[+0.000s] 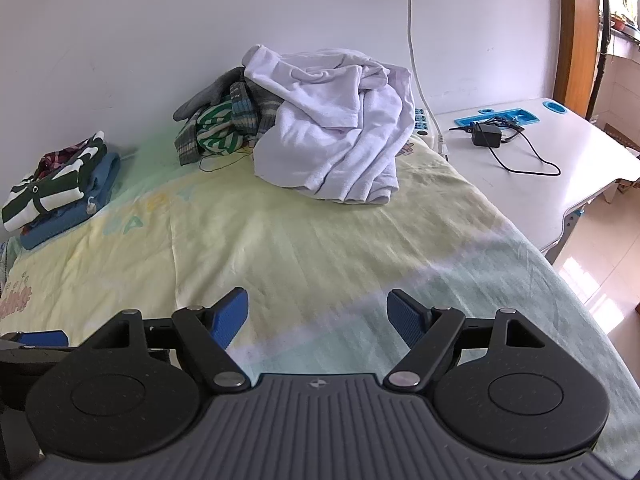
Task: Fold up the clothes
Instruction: 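Move both grippers open toward the crumpled white shirt on the bed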
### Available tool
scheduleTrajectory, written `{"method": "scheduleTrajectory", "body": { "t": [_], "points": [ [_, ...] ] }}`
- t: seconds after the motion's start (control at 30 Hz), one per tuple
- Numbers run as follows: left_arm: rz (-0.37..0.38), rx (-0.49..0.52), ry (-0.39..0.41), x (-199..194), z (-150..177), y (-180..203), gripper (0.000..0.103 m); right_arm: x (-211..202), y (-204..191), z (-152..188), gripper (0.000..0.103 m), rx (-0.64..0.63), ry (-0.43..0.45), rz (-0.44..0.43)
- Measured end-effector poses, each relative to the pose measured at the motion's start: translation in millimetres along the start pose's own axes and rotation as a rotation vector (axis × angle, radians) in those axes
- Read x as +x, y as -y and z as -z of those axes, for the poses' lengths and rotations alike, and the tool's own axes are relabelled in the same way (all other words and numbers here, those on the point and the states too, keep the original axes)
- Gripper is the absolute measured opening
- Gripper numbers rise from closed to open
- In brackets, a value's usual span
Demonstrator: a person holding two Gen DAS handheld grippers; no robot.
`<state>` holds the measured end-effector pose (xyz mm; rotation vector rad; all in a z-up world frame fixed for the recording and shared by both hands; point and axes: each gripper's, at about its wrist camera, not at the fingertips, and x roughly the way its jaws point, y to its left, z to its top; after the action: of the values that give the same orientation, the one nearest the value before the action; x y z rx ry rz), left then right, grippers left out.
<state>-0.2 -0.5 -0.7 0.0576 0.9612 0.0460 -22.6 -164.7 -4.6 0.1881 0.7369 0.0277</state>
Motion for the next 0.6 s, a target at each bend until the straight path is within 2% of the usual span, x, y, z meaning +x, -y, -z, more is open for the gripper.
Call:
{"method": "scheduleTrajectory", "body": {
  "t": [0.6],
  "points": [
    [-0.041, -0.045, 0.002, -13, 5, 17, 0.102, -4, 9, -6, 0.079, -0.046, -0.003, -0.046]
  ]
}}
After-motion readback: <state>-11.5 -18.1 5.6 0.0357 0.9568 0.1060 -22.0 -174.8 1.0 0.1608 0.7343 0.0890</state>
